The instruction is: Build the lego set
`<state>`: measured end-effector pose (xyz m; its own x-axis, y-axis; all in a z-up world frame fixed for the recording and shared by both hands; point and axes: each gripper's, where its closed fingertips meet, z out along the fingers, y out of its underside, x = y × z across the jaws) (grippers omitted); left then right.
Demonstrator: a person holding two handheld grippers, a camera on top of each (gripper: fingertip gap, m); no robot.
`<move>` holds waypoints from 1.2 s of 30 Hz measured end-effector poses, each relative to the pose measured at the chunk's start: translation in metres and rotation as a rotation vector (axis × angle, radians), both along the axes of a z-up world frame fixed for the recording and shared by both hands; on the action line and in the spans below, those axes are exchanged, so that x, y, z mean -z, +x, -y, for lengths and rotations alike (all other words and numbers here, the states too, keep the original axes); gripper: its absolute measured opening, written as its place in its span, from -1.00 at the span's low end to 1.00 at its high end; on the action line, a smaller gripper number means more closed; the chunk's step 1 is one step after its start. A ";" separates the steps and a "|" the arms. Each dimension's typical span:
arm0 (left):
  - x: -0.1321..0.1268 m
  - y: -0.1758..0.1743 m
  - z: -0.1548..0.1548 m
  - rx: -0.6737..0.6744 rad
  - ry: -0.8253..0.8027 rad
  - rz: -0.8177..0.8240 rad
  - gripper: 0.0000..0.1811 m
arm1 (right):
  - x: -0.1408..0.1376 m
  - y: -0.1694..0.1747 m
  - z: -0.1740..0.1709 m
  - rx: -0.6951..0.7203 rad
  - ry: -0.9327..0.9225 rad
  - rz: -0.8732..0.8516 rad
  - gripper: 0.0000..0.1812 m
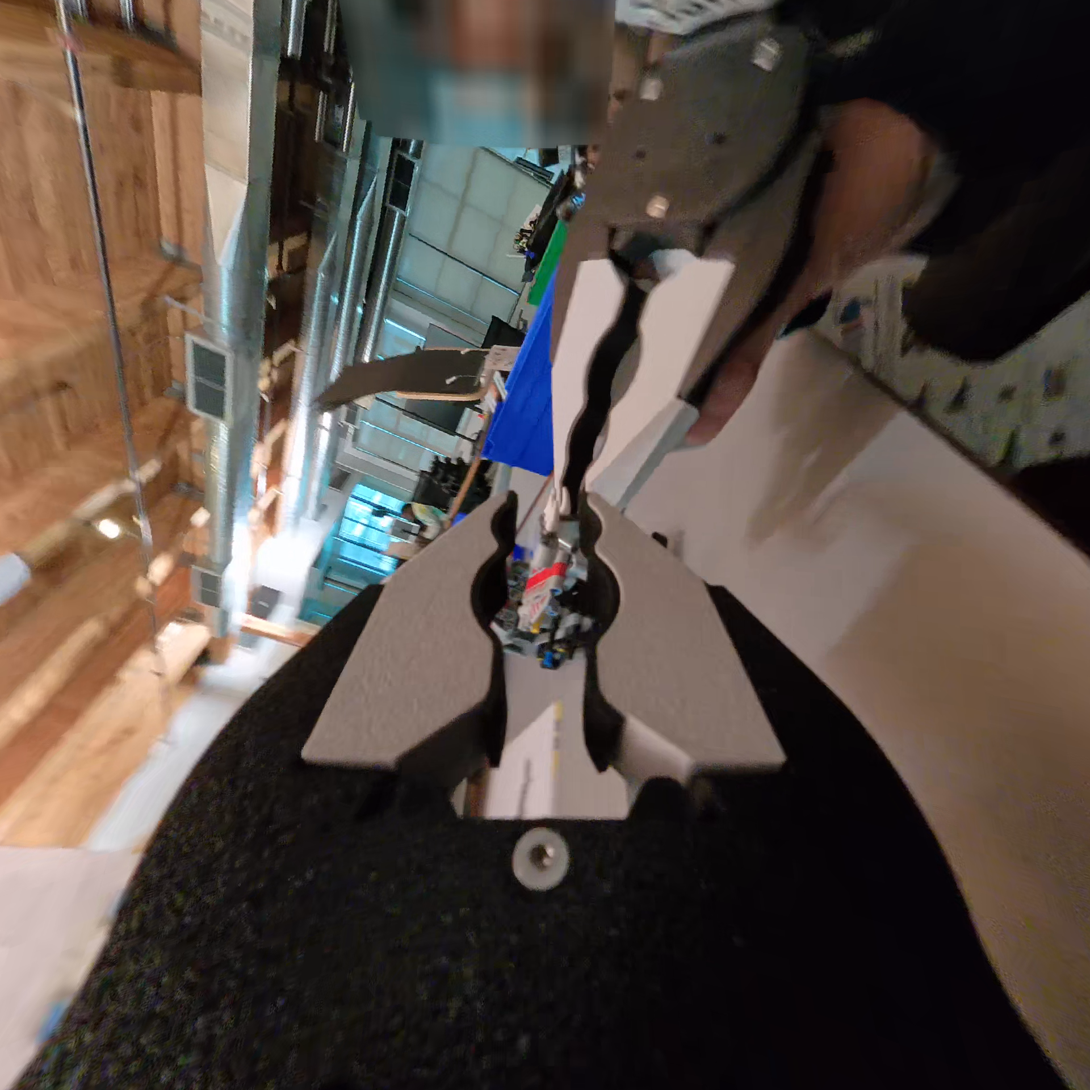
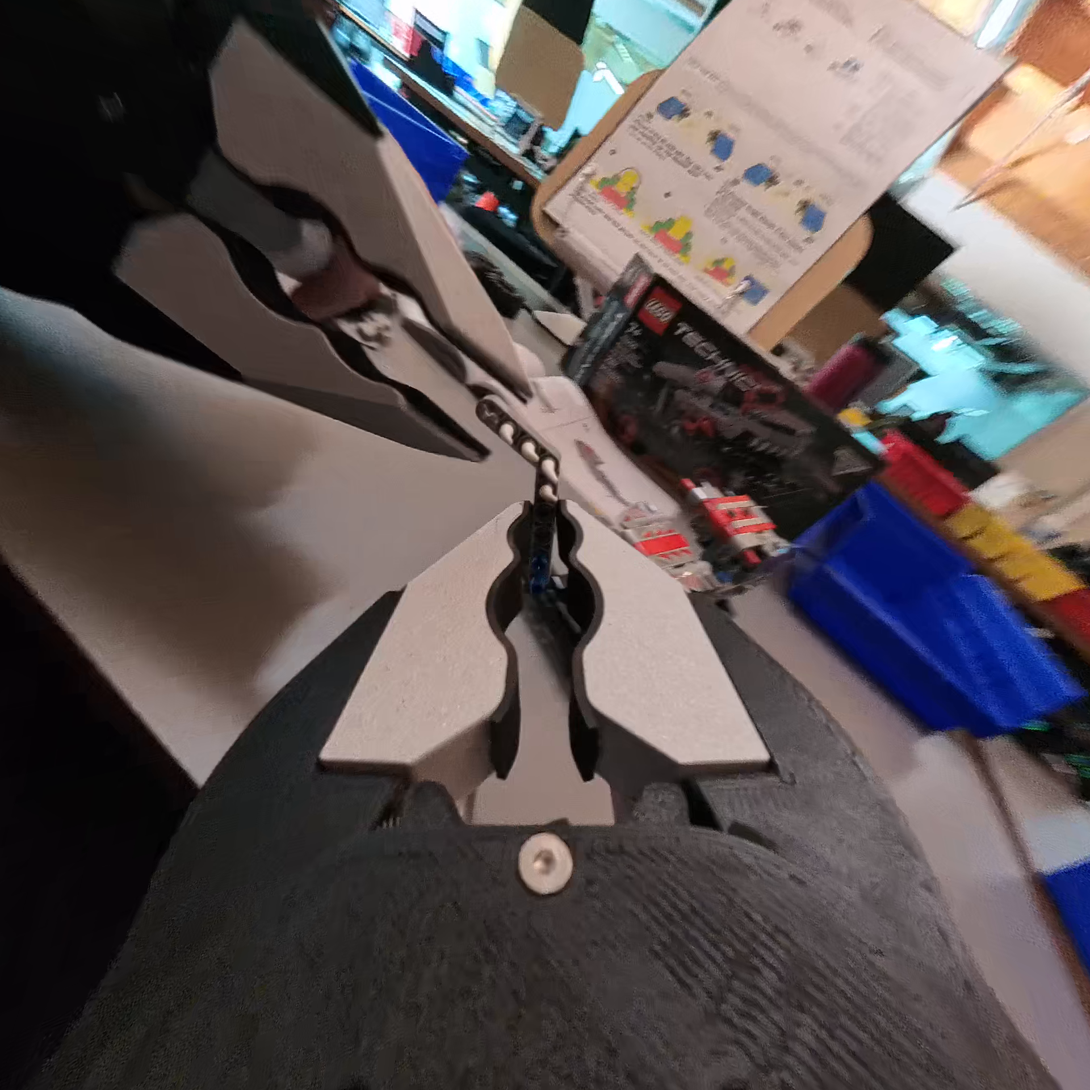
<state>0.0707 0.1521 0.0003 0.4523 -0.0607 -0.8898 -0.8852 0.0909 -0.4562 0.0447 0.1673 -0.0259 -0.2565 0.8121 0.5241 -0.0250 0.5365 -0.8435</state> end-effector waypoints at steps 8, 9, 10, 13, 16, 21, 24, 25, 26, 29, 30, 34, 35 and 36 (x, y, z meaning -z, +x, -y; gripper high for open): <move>-0.014 -0.025 0.014 -0.006 -0.248 0.812 -0.72 | -0.024 0.003 0.001 0.184 0.450 -0.300 -0.94; -0.011 -0.022 0.015 0.017 -0.316 0.878 -0.70 | -0.026 0.003 0.005 0.181 0.454 -0.319 -0.94; -0.007 -0.021 0.015 0.020 -0.368 0.949 -0.70 | -0.028 0.003 0.009 0.173 0.445 -0.337 -0.94; -0.006 -0.015 0.020 0.115 -0.466 1.147 -0.69 | -0.033 0.006 0.016 0.163 0.447 -0.385 -0.95; -0.012 -0.009 0.026 0.232 -0.511 1.334 -0.72 | -0.031 0.006 0.017 0.155 0.458 -0.409 -0.96; -0.003 0.001 0.033 0.305 -0.691 1.495 -0.73 | -0.031 0.007 0.021 0.116 0.468 -0.454 -0.96; -0.003 0.001 0.031 0.316 -0.690 1.525 -0.88 | -0.030 0.008 0.024 0.098 0.497 -0.476 -0.95; -0.002 -0.001 0.030 0.313 -0.686 1.531 -0.92 | -0.031 0.008 0.025 0.095 0.505 -0.480 -0.95; -0.001 -0.001 0.031 0.316 -0.688 1.542 -0.92 | -0.030 0.008 0.025 0.094 0.512 -0.478 -0.95; 0.005 -0.003 0.030 0.279 -0.691 1.525 -0.92 | -0.026 0.006 0.025 0.093 0.539 -0.467 -0.95; 0.006 -0.004 0.030 0.266 -0.676 1.498 -0.92 | -0.024 0.005 0.024 0.091 0.540 -0.460 -0.94; 0.004 -0.012 0.028 0.188 -0.639 1.483 -0.94 | -0.016 0.001 0.023 0.082 0.549 -0.427 -0.91; 0.002 -0.015 0.026 0.168 -0.621 1.492 -0.95 | -0.014 -0.001 0.022 0.085 0.544 -0.413 -0.89; 0.001 -0.017 0.025 0.151 -0.609 1.495 -0.95 | -0.014 -0.002 0.021 0.088 0.539 -0.407 -0.87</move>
<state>0.0539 0.1269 -0.0008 0.8030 -0.3429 0.4876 0.3586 -0.3755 -0.8546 0.0431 0.1462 -0.0123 0.1017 0.4189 0.9023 -0.2208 0.8939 -0.3901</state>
